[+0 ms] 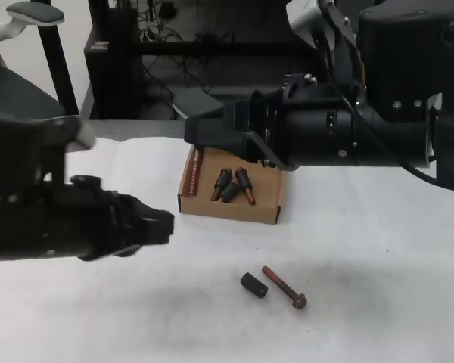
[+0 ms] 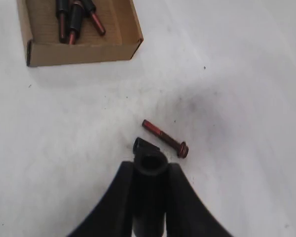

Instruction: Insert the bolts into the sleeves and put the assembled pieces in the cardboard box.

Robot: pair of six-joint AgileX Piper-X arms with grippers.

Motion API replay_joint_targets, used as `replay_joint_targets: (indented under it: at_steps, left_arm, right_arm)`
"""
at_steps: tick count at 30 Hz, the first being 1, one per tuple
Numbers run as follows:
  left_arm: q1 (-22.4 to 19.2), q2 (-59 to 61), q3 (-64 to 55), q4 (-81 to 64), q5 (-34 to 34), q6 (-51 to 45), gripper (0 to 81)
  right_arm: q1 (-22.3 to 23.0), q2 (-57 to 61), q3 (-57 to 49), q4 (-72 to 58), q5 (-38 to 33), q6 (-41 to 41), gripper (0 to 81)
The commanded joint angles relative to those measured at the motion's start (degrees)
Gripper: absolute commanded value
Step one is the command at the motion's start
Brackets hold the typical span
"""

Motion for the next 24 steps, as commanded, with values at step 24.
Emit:
replay_joint_targets:
  at_steps: [24]
  left_arm:
    - [-0.53,-0.33,-2.32,-7.58,15.09,5.08,1.7]
  right_arm:
    - [-4.18,-0.15,-0.17,-0.41,-0.50,-2.18,0.6]
